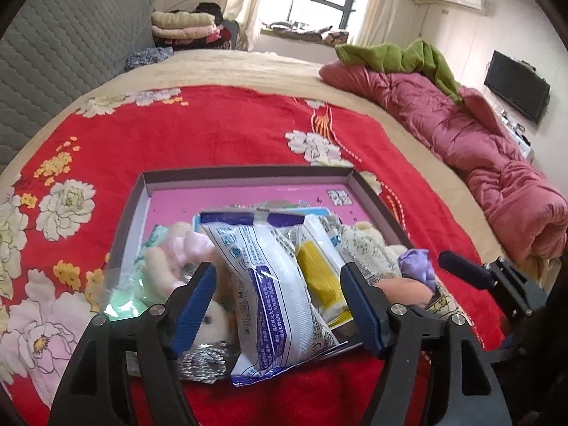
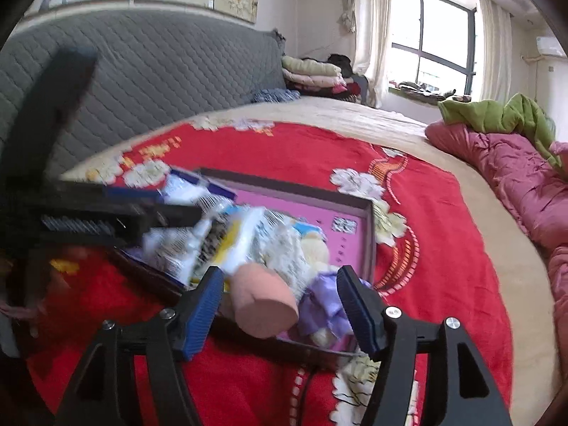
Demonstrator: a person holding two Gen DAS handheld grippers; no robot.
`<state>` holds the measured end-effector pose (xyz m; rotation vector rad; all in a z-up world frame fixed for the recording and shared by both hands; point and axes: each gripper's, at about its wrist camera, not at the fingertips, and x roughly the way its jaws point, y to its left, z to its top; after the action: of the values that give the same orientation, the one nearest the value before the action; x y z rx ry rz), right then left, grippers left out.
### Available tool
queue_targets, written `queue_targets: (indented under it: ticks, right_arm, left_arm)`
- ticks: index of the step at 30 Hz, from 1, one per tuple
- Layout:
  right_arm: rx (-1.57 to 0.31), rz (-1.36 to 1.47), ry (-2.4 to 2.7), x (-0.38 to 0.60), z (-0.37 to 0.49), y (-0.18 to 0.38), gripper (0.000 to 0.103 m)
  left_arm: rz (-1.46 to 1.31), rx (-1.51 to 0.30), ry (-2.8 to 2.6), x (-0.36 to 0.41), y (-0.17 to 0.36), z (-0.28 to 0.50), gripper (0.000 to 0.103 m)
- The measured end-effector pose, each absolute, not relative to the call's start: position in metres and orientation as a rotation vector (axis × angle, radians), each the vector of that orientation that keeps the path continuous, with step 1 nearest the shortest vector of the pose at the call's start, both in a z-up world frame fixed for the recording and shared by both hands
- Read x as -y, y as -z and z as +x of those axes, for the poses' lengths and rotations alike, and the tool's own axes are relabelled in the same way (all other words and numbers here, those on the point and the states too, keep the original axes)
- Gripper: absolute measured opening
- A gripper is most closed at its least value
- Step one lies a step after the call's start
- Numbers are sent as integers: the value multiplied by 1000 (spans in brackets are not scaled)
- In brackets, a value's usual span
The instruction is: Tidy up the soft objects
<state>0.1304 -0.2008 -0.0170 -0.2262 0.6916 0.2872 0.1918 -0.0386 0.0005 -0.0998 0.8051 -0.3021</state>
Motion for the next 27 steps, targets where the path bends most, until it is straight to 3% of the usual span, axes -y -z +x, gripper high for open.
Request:
queue_targets:
  ticks: [14, 27]
  right_arm:
    - [-761, -251, -180, 213, 137, 34, 68]
    - [-662, -89, -221, 212, 94, -14, 69]
  left_arm:
    - [-132, -751, 281, 19, -21, 153, 75]
    - [-103, -764, 184, 10, -26, 114, 78]
